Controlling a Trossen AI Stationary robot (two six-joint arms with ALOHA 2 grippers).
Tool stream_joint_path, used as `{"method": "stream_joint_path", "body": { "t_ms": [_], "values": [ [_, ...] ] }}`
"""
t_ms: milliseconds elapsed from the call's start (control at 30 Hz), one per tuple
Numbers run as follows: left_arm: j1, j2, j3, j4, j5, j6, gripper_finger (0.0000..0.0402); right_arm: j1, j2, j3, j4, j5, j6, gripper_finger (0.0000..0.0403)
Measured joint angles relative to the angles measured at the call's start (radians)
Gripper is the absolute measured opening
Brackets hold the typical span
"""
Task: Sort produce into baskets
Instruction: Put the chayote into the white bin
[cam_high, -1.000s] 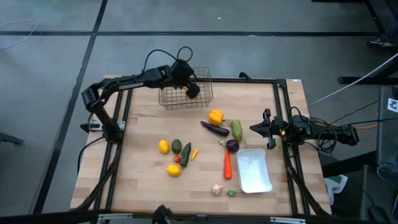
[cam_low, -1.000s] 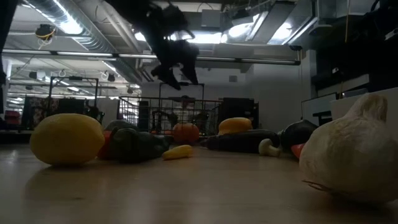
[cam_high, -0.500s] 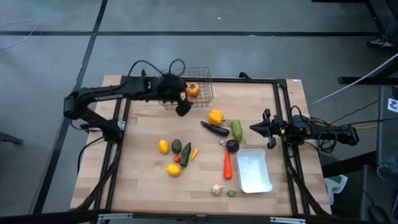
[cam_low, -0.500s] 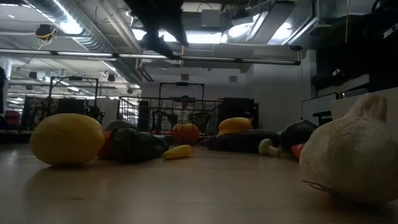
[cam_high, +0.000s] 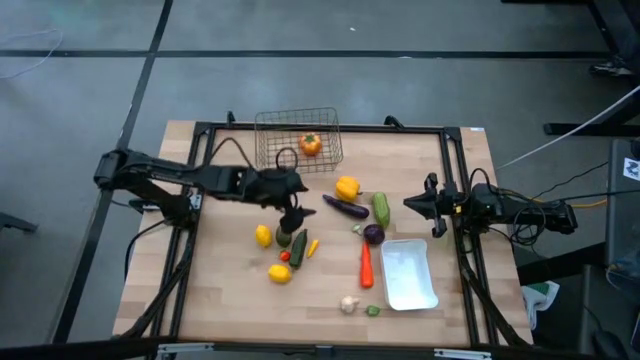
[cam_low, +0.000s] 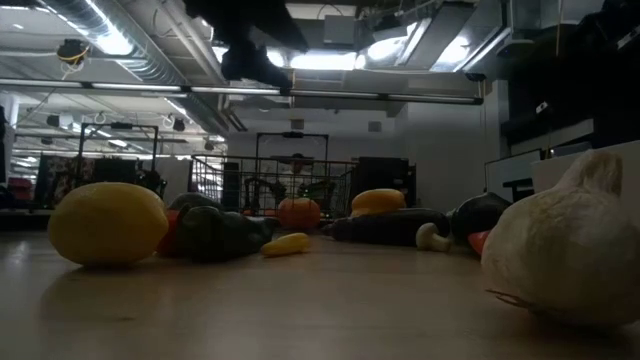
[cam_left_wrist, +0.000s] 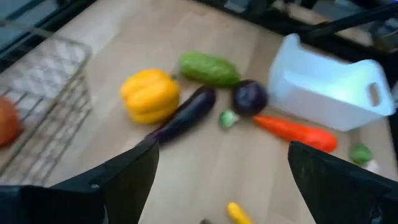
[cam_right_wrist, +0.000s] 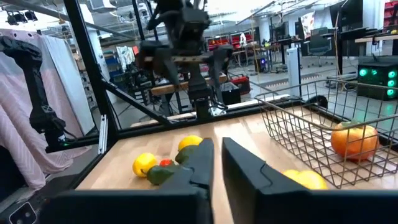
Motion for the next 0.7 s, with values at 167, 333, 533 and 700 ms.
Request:
{"method": "stream_joint_path", "body": {
  "t_ms": [167,333,533,700],
  "values": [
    [-0.071,0.000,-0.064,0.129,-0.042,-0.020,0.0351,0.000,0.000,0.002,-0.002,0.016,0.039,0.0114],
    [-0.117,0.000,-0.094,0.152,-0.079,-0.075,0.0351,0.000,0.000,0.004,-0.002,0.051,0.138,0.0189],
    [-0.157,0.003,-0.126,0.183,-0.124,-0.098,0.0351,0.000,0.000,0.005,0.005,0.051,0.161,0.0241],
    [-0.167,0.003,-0.149,0.180,-0.141,-0.138,0.0351,0.000,0.002,0.021,0.004,0.053,0.161,0.0249]
  ]
}}
